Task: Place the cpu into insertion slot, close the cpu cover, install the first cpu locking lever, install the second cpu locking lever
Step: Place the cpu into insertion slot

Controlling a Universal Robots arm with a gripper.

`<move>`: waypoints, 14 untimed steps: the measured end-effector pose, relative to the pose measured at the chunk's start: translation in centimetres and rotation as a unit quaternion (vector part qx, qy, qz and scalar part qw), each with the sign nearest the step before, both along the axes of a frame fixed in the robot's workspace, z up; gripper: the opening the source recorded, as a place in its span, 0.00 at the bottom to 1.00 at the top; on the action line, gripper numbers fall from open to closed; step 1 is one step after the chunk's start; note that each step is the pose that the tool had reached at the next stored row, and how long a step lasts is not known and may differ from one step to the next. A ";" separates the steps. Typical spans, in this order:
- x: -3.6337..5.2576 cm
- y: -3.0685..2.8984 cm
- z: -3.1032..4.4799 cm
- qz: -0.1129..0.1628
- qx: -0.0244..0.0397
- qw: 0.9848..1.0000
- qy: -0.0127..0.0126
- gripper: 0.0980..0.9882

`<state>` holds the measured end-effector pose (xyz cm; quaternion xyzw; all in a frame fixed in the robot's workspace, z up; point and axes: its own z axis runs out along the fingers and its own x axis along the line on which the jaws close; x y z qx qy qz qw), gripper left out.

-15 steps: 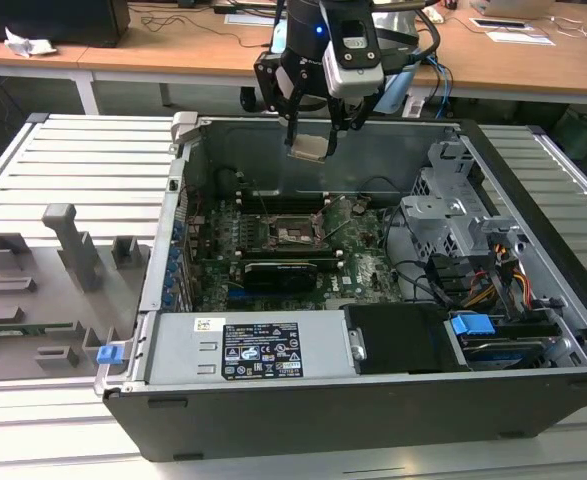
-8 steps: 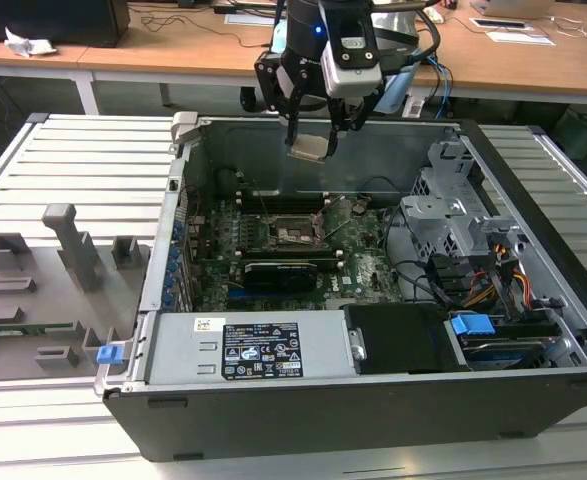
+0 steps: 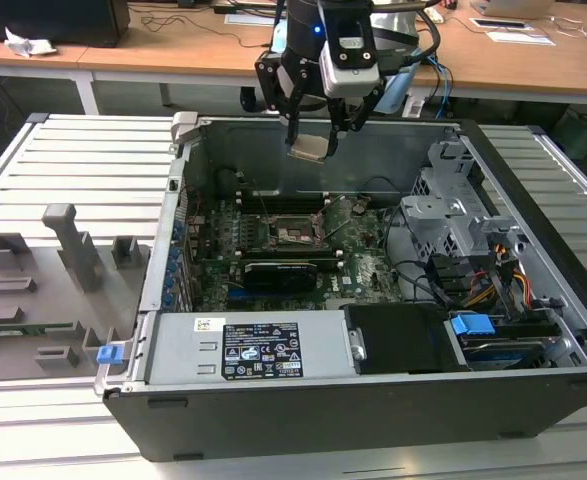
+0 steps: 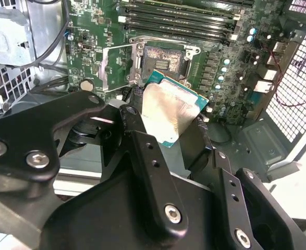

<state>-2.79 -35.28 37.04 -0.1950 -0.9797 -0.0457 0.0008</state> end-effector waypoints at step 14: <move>0.00 0.00 0.00 -0.019 0.000 1.000 0.000 0.48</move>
